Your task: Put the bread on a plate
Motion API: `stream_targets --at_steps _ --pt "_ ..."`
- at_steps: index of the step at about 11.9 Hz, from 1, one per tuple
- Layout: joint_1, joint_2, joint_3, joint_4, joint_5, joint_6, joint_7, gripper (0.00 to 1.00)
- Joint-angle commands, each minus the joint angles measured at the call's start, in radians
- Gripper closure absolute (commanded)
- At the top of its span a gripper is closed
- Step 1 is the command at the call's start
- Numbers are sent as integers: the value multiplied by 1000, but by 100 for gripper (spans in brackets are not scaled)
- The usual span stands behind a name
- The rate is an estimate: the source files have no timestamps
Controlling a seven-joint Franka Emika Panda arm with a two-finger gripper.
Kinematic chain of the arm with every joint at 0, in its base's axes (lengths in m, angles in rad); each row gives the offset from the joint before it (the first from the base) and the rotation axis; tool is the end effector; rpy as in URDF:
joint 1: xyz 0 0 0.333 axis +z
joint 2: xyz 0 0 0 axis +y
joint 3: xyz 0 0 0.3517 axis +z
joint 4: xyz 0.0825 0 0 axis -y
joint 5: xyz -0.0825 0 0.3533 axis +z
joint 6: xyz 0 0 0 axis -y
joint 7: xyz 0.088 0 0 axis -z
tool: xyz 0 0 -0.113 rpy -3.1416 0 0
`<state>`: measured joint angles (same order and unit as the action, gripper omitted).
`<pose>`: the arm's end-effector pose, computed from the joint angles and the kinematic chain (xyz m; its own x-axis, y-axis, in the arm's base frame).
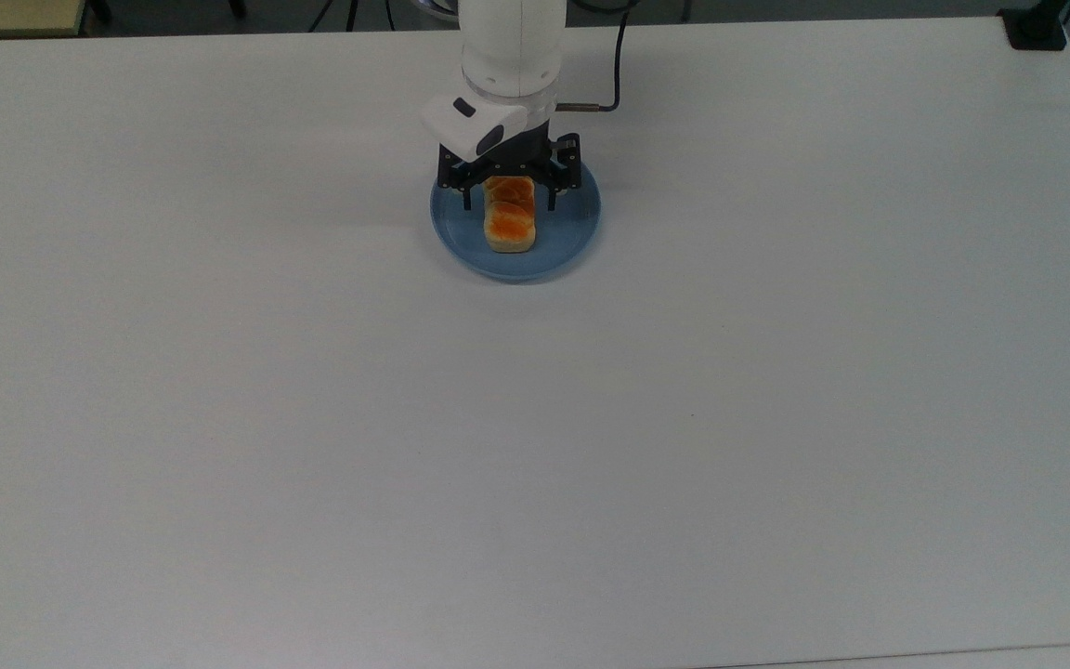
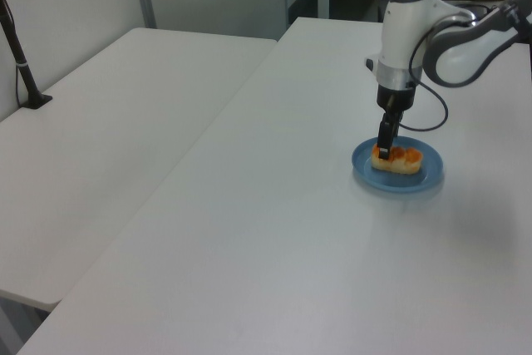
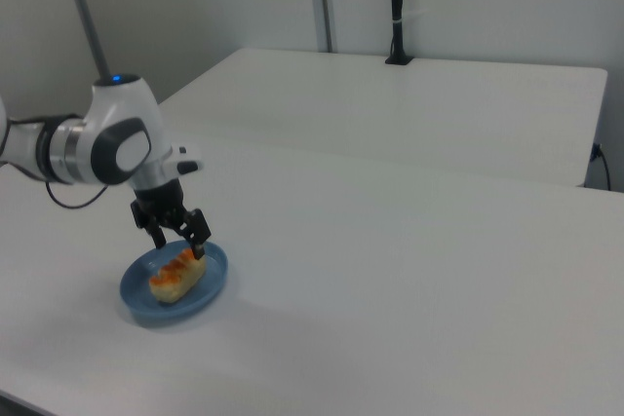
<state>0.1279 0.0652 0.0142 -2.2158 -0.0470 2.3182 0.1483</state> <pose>0.5140 0.0724 0.4012 0.9988 0.0256 0.0414 0.0245 -0.9993 0.0289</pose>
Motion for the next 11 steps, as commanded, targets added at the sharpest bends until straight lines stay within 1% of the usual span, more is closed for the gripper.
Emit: stream_targets --at_steps 1,4,7,9,11 --pt "4 -27 -10 154 10 -215 11 0" --pt "-2 -27 -17 335 7 -417 1 0" --pt "-40 -27 -19 490 4 -554 -18 0" --pt "-70 -25 -19 588 4 -658 -70 0" --pt "-99 -27 -22 657 4 -704 -73 0"
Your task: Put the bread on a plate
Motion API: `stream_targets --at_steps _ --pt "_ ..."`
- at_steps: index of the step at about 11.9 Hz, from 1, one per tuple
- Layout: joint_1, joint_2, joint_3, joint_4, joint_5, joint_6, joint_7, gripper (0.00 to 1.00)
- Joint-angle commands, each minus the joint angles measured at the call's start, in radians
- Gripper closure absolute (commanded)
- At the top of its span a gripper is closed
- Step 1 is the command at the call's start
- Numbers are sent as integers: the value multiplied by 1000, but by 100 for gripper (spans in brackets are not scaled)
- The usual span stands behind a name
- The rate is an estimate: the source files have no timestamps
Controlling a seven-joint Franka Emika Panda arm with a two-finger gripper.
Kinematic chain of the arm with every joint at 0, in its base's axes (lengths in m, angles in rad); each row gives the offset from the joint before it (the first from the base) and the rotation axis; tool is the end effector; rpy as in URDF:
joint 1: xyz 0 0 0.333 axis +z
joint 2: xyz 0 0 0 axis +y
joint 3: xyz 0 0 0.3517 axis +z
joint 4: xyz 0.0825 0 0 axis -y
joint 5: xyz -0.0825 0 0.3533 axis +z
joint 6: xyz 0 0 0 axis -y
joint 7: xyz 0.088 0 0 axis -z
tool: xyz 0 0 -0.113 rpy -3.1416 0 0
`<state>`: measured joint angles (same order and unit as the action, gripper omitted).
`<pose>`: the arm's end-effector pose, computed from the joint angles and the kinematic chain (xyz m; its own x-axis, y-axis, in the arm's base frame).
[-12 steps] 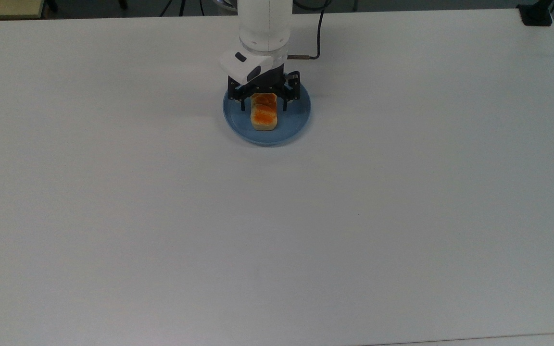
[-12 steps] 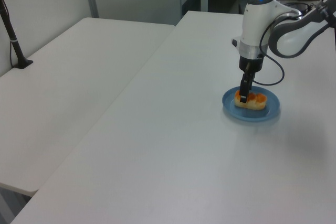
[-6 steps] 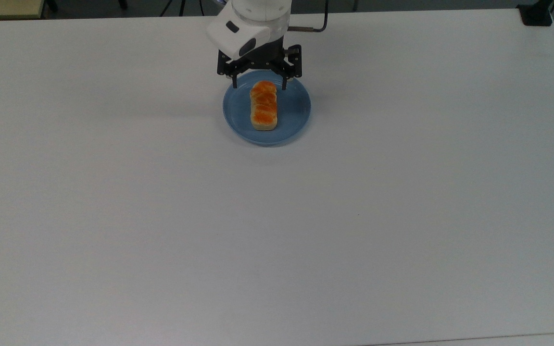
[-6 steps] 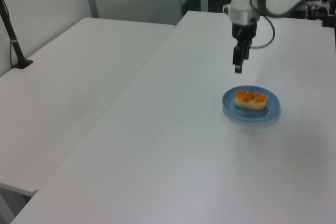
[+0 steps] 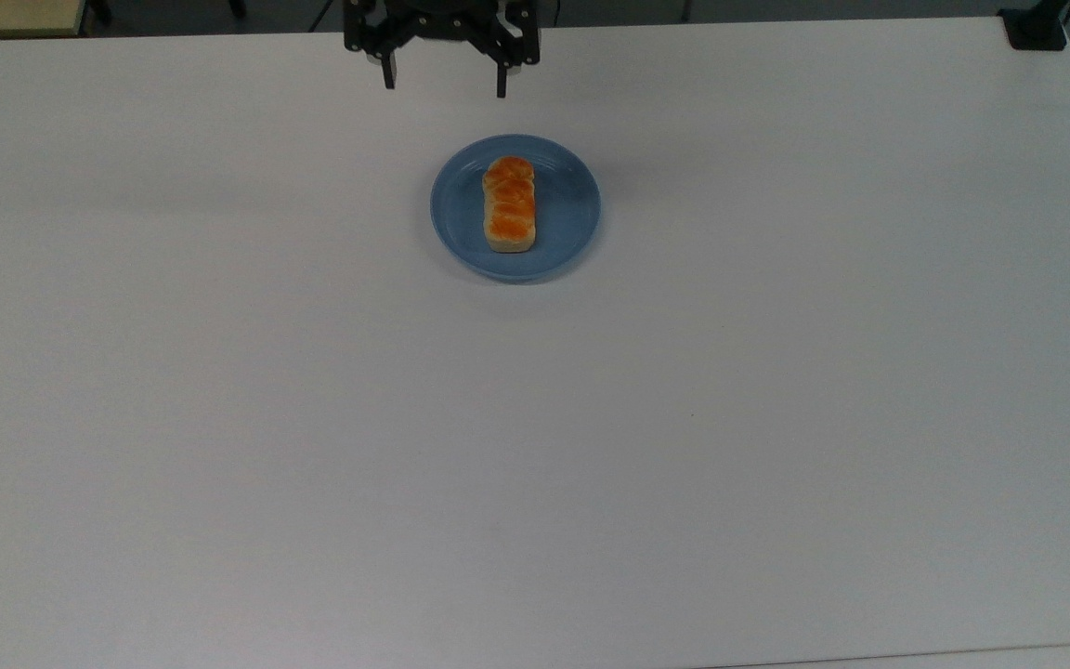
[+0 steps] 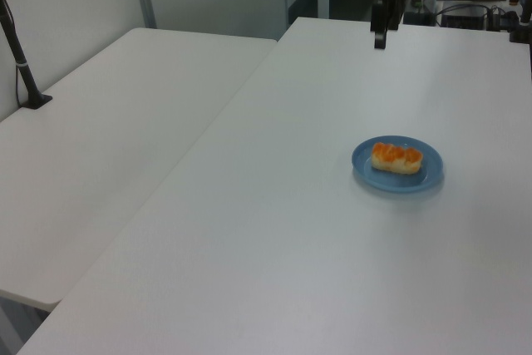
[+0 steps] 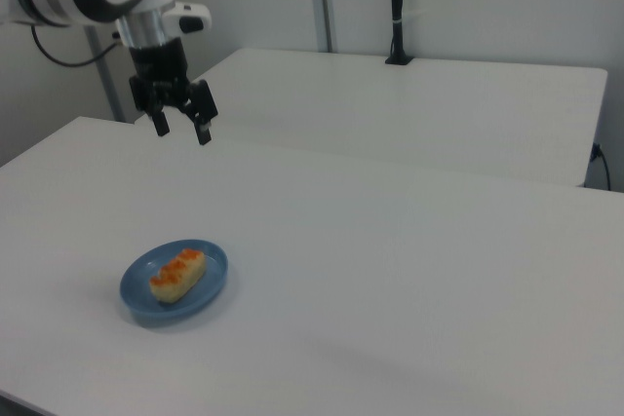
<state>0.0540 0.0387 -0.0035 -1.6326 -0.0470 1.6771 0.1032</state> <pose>0.5441 0.0227 0.6155 0.9988 -0.0476 0.0105 -0.0480 -0.9978 0.0461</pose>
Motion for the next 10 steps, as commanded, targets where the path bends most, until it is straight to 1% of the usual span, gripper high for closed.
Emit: stream_targets --at_steps 1,7,10 --pt "-36 1 -4 83 6 -63 -37 0" --pt "-39 0 -4 97 -8 -82 -48 0" --pt "-34 1 2 97 -28 -85 -63 0"
